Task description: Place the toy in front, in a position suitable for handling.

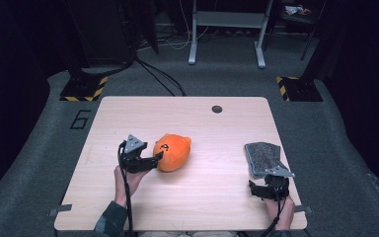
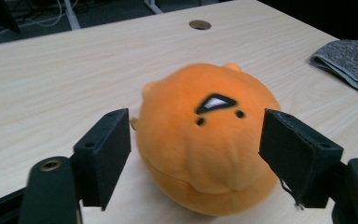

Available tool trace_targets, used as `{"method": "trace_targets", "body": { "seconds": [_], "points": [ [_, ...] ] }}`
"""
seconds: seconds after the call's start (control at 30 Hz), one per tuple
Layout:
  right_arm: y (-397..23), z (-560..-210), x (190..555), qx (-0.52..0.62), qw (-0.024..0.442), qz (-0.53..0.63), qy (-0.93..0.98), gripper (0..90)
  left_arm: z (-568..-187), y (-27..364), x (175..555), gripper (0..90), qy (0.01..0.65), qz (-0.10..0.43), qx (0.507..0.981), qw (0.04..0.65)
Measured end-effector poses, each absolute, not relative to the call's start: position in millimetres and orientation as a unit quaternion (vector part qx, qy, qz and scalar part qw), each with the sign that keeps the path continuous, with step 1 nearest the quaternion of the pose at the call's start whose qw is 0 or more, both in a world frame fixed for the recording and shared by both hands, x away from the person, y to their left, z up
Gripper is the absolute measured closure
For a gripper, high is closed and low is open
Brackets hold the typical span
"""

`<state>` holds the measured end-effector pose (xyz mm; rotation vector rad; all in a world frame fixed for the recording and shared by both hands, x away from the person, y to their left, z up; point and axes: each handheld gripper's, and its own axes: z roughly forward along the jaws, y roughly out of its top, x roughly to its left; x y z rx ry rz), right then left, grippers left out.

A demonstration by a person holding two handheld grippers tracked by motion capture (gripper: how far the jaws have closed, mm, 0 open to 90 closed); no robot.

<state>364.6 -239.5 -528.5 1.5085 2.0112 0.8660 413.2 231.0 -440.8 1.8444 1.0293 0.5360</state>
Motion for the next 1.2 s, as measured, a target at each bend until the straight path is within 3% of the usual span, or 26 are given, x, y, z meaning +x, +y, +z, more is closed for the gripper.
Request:
{"method": "trace_targets", "body": {
  "seconds": [0.23, 0.4, 0.63, 0.9, 1.03, 1.2],
  "points": [
    [-239.5, -528.5, 364.7, 0.551, 0.239, 0.316, 0.734, 8.1, -448.0, 239.5, 439.2, 23.0, 0.407, 0.181, 0.769, 0.458],
    [-239.6, -528.5, 364.6, 0.551, 0.239, 0.316, 0.735, 8.1, -463.1, 224.7, 448.7, 23.4, 0.387, 0.148, 0.791, 0.45],
    [-239.4, -528.5, 364.6, 0.551, 0.239, 0.316, 0.734, 8.2, -475.2, 210.4, 450.4, 29.5, 0.371, 0.118, 0.803, 0.451],
    [-239.4, -528.5, 364.6, 0.551, 0.239, 0.316, 0.734, 8.2, -478.5, 198.7, 445.4, 60.9, 0.374, 0.129, 0.808, 0.437],
    [-239.4, -528.5, 364.6, 0.551, 0.239, 0.316, 0.734, 8.2, -475.3, 197.7, 440.4, 68.4, 0.386, 0.147, 0.796, 0.443],
    [-239.5, -528.5, 364.6, 0.551, 0.239, 0.316, 0.734, 8.2, -467.0, 193.7, 430.1, 71.4, 0.401, 0.177, 0.773, 0.458]
  ]
}}
